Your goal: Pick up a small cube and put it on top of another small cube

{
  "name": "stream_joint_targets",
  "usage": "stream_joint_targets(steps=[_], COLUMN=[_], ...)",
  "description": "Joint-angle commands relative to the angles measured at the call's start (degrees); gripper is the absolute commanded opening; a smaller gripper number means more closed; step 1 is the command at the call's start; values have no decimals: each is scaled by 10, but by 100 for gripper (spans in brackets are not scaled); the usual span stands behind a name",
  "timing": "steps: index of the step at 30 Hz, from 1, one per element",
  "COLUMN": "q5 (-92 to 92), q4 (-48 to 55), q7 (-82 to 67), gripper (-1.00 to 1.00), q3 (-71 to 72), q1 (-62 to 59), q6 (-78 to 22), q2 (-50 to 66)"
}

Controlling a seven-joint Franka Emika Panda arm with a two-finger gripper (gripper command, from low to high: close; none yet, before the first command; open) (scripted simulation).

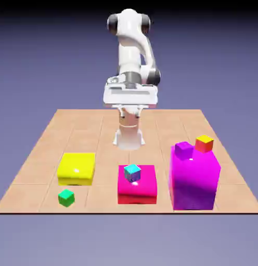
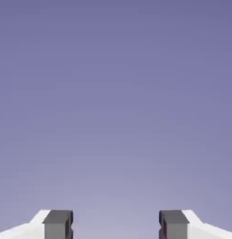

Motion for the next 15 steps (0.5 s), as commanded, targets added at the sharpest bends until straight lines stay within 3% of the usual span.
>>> stream_joint_targets(steps=[1,15], q5=[-2,-36], q4=[8,123], q7=[25,374], gripper=[0,0], q3=[-2,-32], q1=[-4,-57], q6=[-6,-91], q2=[13,193])
